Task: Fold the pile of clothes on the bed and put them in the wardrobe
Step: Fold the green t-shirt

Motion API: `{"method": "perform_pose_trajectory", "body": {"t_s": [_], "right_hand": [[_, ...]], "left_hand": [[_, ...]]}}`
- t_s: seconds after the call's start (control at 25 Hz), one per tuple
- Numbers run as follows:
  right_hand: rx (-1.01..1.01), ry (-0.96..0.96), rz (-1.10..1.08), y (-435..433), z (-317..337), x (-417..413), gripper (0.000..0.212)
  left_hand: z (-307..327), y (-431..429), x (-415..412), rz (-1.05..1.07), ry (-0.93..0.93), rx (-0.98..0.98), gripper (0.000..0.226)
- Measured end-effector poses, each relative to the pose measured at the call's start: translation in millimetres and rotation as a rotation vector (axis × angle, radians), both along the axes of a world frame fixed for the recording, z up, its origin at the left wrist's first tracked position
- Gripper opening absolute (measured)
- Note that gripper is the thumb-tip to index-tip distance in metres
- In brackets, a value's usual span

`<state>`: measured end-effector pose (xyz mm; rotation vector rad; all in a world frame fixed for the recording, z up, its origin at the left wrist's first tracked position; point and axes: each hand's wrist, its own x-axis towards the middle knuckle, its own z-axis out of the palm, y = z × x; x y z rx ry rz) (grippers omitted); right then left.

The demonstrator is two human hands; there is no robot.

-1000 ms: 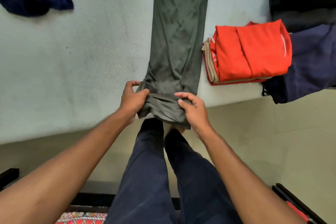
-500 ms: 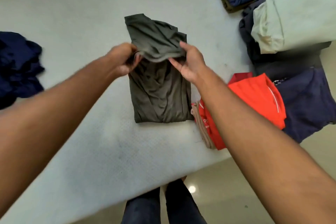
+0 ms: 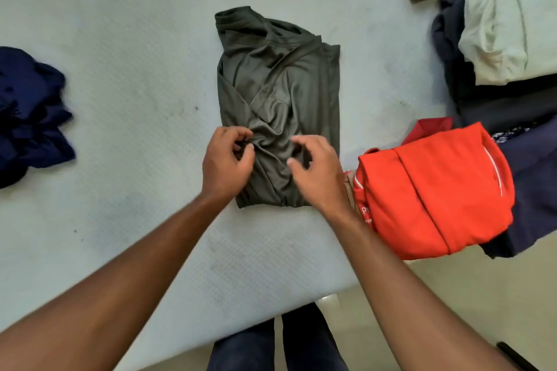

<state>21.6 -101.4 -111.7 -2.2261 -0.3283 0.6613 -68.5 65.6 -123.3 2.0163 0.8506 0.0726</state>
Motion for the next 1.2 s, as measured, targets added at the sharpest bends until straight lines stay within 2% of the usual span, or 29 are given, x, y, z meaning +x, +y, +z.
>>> {"method": "perform_pose_trajectory", "body": {"t_s": [0.08, 0.24, 0.32, 0.4, 0.48, 0.6, 0.68, 0.8, 0.88, 0.96, 1.0, 1.04, 1.12, 1.2], "right_hand": [[-0.134, -0.155, 0.238, -9.6, -0.9, -25.4, 0.044], [-0.076, -0.321, 0.230, 1.4, 2.6, -8.5, 0.042], [-0.071, -0.430, 0.256, 21.5, 2.7, 28.4, 0.053], [-0.156, -0.488, 0.373, 48.9, 4.5, 67.5, 0.072], [-0.312, -0.472, 0.529, 77.0, 5.3, 101.4, 0.079], [-0.460, -0.428, 0.625, 94.1, 5.7, 139.2, 0.058], [-0.424, -0.434, 0.623, 94.9, 9.3, 159.0, 0.034], [-0.336, -0.428, 0.637, 88.0, 17.5, 183.0, 0.024], [-0.323, -0.430, 0.594, 80.3, 20.9, 198.6, 0.022], [-0.323, -0.404, 0.536, 74.0, 23.3, 212.9, 0.022], [-0.327, -0.385, 0.525, 73.3, 23.9, 218.1, 0.024], [-0.335, -0.369, 0.530, 73.9, 24.1, 222.2, 0.026], [-0.354, -0.361, 0.563, 76.5, 22.3, 226.7, 0.028], [-0.378, -0.371, 0.550, 76.4, 19.9, 229.9, 0.030]], "left_hand": [[-2.7, -6.8, -14.7, -0.157, -0.019, 0.070, 0.032], [6.3, 23.1, 12.1, -0.170, -0.041, 0.112, 0.040], [11.8, 51.6, 44.6, -0.241, 0.007, 0.152, 0.048], [18.8, 77.8, 78.4, -0.477, 0.139, 0.193, 0.059], [24.3, 91.9, 104.2, -0.707, 0.256, 0.245, 0.064], [29.3, 88.7, 125.7, -0.851, 0.354, 0.279, 0.056], [26.0, 81.6, 133.8, -0.874, 0.337, 0.267, 0.034], [25.4, 78.0, 145.3, -0.747, 0.223, 0.151, 0.010], [29.1, 83.0, 157.0, -0.491, 0.191, -0.111, 0.007], [32.6, 93.0, 168.8, -0.261, 0.182, -0.390, 0.015], [33.7, 98.1, 172.0, -0.224, 0.195, -0.431, 0.017], [34.0, 103.0, 175.2, -0.255, 0.207, -0.397, 0.017], [33.8, 113.8, 178.7, -0.443, 0.239, -0.235, 0.026], [39.3, 124.2, 182.4, -0.671, 0.370, -0.136, 0.036]]}}
